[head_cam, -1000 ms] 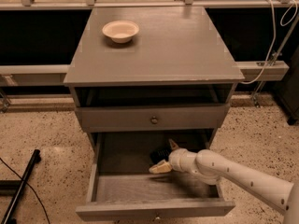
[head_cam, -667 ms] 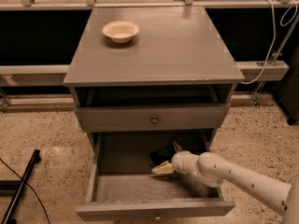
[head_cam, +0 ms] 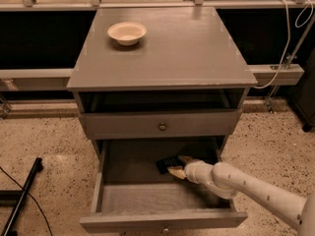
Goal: Pick rxbar blueberry from middle drawer and place on counter
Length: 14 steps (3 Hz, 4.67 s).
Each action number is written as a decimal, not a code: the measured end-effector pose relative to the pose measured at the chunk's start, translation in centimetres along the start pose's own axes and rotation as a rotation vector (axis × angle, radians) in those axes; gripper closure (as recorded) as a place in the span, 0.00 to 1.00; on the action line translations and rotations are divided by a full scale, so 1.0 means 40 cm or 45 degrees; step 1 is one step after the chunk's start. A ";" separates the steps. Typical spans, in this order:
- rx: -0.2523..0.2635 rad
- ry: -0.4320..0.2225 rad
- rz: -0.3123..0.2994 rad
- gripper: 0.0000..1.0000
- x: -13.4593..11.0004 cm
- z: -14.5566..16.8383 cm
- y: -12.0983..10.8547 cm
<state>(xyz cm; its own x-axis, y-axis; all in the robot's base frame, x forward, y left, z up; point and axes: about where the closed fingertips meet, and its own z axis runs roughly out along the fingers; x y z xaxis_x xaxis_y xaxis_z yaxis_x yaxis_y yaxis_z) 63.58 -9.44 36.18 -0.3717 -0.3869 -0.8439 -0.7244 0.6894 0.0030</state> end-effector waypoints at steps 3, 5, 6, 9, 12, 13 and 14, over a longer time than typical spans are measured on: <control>-0.044 -0.064 0.015 1.00 -0.013 0.011 0.015; -0.124 -0.405 -0.176 1.00 -0.145 -0.155 0.107; -0.107 -0.520 -0.348 1.00 -0.240 -0.303 0.162; -0.128 -0.608 -0.843 1.00 -0.593 -0.596 0.262; -0.078 -0.338 -0.878 0.50 -0.600 -0.566 0.231; -0.129 -0.117 -0.767 0.28 -0.435 -0.453 0.254; -0.235 0.017 -0.649 0.04 -0.295 -0.357 0.286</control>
Offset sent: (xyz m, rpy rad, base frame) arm 0.0039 0.0031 -0.0035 0.0345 0.0145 0.0122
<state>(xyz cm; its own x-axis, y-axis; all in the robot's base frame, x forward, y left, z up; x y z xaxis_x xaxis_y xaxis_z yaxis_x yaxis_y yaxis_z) 51.38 -5.73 53.82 0.0467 -0.6530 -0.7560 -0.9043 0.2937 -0.3096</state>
